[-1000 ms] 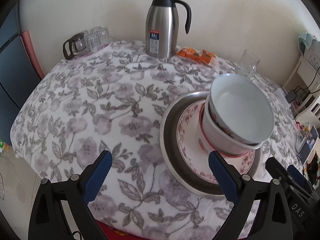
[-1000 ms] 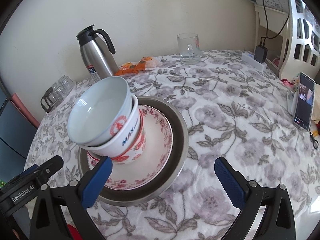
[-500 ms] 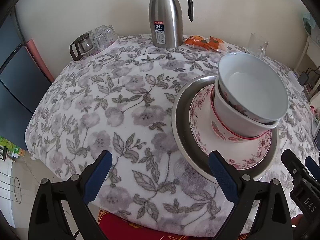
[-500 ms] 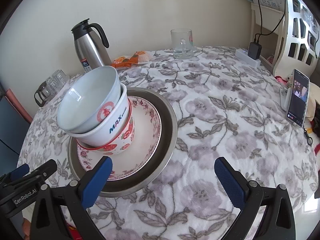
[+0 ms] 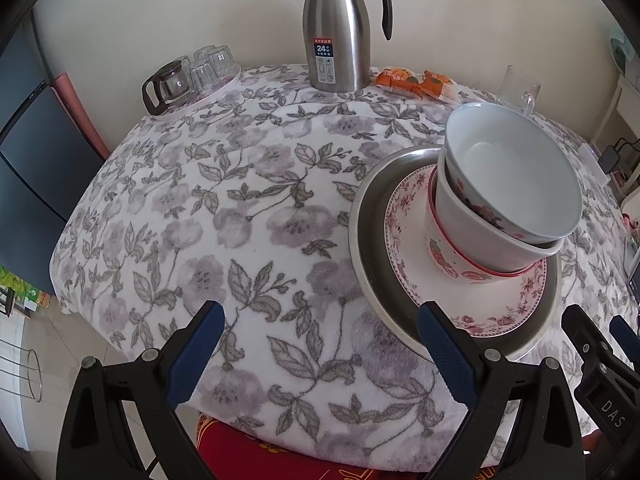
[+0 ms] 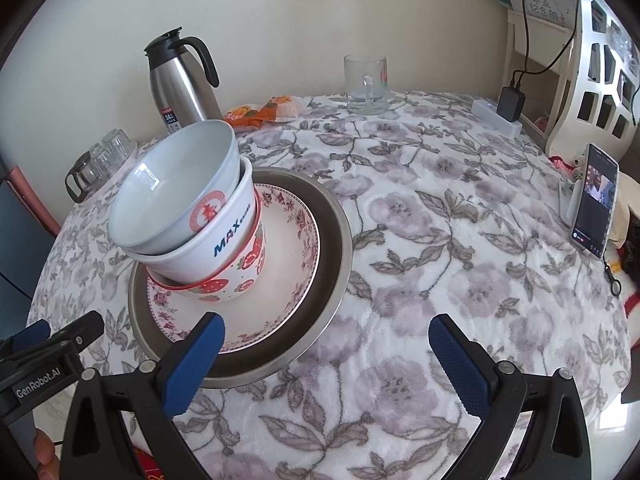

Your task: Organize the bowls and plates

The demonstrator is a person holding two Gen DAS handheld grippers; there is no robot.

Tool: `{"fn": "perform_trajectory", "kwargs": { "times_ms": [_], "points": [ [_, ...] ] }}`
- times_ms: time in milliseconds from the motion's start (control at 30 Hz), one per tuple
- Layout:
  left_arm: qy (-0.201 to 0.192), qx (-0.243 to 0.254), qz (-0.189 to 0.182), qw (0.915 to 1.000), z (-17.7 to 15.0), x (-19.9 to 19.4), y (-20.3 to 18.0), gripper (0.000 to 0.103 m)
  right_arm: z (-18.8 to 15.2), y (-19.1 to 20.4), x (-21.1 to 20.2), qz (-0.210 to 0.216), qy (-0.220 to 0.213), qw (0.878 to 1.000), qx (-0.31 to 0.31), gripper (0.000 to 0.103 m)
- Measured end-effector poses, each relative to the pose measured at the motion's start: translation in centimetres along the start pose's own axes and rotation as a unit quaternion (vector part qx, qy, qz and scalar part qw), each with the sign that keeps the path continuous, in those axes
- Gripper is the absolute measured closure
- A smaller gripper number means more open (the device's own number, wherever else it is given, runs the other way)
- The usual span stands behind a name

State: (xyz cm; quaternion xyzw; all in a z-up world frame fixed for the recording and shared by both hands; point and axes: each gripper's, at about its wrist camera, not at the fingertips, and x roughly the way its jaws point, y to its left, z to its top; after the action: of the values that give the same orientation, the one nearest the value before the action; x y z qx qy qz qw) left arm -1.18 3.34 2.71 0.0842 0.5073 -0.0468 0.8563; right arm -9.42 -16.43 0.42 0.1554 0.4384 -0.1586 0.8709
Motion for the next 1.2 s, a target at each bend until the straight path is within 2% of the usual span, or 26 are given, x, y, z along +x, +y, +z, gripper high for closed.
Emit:
{"fn": "perform_trajectory", "kwargs": {
  "times_ms": [1200],
  "points": [
    [0.019,-0.017,-0.009,0.9996,0.14,0.64,0.35,0.006,-0.06,-0.35,0.43,-0.005,0.008,1.000,0.000,0.000]
  ]
}}
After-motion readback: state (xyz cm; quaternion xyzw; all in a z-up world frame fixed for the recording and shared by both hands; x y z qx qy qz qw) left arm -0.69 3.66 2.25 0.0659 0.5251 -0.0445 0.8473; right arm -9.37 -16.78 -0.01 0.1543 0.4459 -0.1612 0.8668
